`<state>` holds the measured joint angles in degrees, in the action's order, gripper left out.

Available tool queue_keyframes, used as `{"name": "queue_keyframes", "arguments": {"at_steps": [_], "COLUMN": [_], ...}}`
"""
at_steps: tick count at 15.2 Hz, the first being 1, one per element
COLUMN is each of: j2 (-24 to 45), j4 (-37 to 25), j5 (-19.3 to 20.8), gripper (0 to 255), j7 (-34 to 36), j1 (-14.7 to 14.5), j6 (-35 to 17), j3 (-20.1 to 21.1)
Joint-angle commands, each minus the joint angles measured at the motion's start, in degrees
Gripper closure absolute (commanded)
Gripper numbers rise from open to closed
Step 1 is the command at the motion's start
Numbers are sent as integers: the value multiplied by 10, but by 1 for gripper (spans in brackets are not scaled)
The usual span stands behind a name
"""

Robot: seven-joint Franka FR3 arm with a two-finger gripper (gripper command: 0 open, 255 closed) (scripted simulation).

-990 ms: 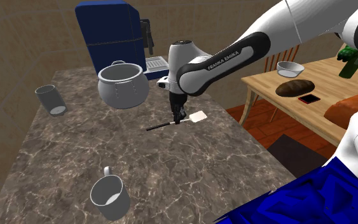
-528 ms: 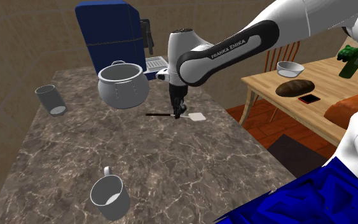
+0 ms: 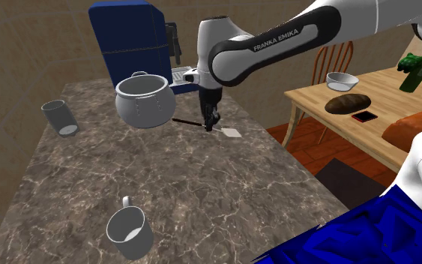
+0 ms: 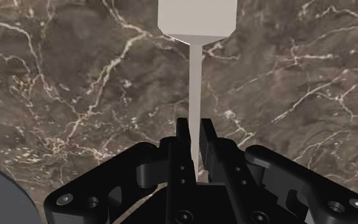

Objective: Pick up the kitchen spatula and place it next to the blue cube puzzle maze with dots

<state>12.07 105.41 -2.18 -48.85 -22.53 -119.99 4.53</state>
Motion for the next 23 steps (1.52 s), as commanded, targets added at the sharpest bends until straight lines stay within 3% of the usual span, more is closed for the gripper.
{"name": "queue_keyframes", "arguments": {"at_steps": [1, 23], "j2": [-3, -25], "j4": [-11, -152], "j5": [0, 1], "gripper": [255, 255], "j7": [0, 7], "j1": [0, 0], "j6": [14, 177], "j3": [0, 0]}}
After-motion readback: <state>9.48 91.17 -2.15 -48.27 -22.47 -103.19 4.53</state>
